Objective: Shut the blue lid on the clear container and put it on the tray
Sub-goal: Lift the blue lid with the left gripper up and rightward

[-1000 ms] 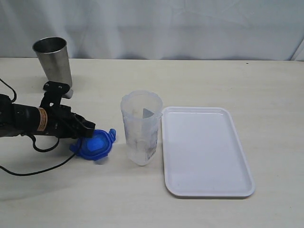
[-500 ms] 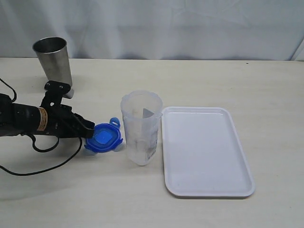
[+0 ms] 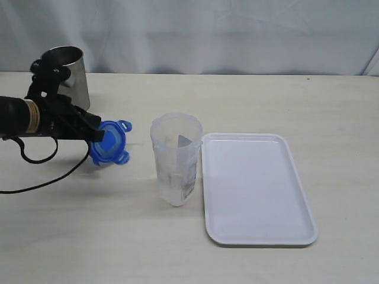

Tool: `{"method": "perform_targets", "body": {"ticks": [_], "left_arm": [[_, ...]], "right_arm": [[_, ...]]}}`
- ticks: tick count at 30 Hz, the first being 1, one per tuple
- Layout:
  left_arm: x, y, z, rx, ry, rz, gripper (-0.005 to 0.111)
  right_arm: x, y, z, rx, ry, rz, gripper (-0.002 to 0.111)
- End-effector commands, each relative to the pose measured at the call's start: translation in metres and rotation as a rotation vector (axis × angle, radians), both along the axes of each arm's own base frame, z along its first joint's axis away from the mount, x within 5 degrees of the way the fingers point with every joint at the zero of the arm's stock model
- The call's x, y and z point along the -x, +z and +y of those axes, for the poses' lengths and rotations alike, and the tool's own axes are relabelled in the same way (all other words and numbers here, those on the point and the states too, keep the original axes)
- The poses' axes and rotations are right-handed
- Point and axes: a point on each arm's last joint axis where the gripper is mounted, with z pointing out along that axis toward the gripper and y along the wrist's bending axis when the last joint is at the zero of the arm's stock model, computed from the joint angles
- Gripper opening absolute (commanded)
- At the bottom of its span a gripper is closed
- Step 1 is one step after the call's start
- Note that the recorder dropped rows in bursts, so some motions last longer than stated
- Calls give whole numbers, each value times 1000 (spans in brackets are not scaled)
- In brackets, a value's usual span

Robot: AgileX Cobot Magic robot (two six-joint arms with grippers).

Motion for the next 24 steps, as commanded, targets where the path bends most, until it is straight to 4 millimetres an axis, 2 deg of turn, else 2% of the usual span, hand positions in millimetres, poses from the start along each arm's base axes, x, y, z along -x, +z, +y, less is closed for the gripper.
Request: {"method": "perform_targets", "body": {"ticks": [1, 3, 11, 20, 24], "left_arm": [[8, 38, 0, 29, -7, -110, 0], [13, 58, -3, 65, -33, -175, 0], [27, 100, -19, 17, -123, -340, 0], [20, 127, -44, -95, -169, -446, 0], [19, 131, -55, -169, -233, -499, 0]], "right_arm": [[0, -1, 0, 0, -6, -1, 5], [0, -1, 0, 0, -6, -1, 5], [0, -1, 0, 0, -6, -1, 5], [0, -1, 0, 0, -6, -1, 5], [0, -1, 0, 0, -6, -1, 5]]}}
